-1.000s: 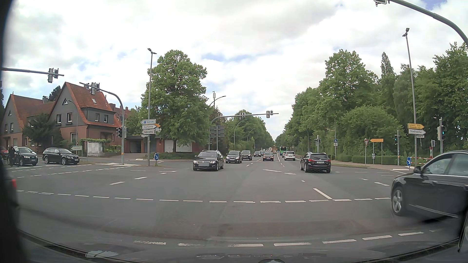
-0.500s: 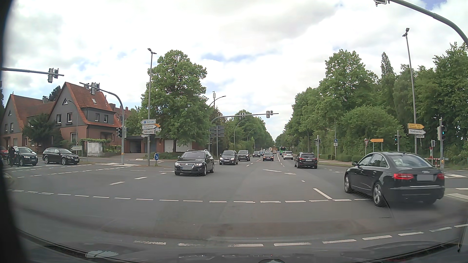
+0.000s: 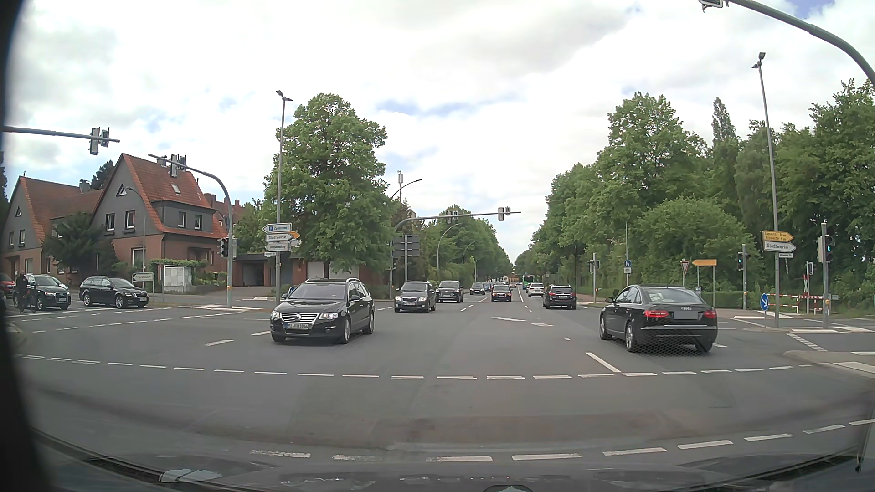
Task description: Follow the waypoints while adhering to traffic rules and regulations
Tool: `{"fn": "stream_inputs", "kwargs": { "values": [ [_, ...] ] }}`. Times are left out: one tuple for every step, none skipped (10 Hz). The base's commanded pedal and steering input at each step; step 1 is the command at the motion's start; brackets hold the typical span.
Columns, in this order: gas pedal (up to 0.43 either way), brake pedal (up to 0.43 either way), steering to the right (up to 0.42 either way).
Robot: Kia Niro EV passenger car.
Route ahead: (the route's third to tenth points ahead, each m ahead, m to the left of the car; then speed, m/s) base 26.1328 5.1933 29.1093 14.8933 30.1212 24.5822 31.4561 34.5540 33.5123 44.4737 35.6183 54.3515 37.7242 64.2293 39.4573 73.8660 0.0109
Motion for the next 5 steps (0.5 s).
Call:
{"fn": "stream_inputs", "kwargs": {
  "values": [
    [0.000, 0.000, 0.008],
    [0.000, 0.000, 0.008],
    [0.000, 0.000, 0.008],
    [0.000, 0.000, 0.008],
    [0.000, 0.000, 0.008]
  ]
}}
